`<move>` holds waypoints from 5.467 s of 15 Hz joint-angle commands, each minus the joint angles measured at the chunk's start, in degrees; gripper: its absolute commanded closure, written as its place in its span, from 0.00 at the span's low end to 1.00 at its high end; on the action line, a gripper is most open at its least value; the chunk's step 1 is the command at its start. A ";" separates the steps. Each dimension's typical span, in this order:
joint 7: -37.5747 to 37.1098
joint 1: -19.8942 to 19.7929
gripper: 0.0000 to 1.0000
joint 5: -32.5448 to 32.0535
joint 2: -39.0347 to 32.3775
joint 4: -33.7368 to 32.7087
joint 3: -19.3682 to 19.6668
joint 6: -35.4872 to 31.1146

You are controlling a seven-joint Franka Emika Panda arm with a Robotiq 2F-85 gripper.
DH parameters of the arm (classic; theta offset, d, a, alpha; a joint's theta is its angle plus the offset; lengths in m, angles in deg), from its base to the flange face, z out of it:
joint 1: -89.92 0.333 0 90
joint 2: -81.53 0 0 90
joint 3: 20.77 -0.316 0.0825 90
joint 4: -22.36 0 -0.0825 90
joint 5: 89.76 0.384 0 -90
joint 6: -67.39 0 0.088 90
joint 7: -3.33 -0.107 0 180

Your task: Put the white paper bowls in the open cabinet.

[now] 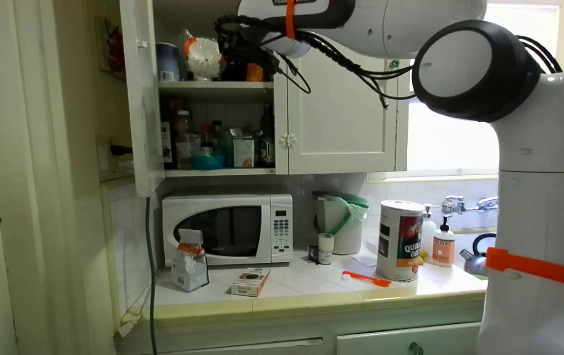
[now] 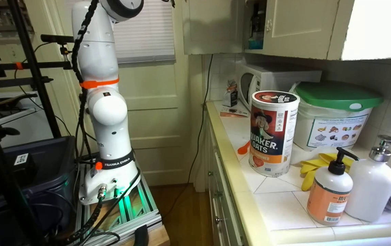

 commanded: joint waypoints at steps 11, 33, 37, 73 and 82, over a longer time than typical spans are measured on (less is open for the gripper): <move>-24.79 0.89 0.91 -21.27 -12.08 -10.51 6.64 -15.13; -49.55 10.16 0.00 -36.98 -21.81 -23.36 22.56 -12.87; -53.05 10.97 0.00 -37.71 -24.08 -27.81 25.01 -17.42; -45.57 12.47 1.00 -34.78 -26.38 -33.82 31.19 -8.47; -42.57 11.87 1.00 -35.20 -26.95 -34.35 24.91 -18.00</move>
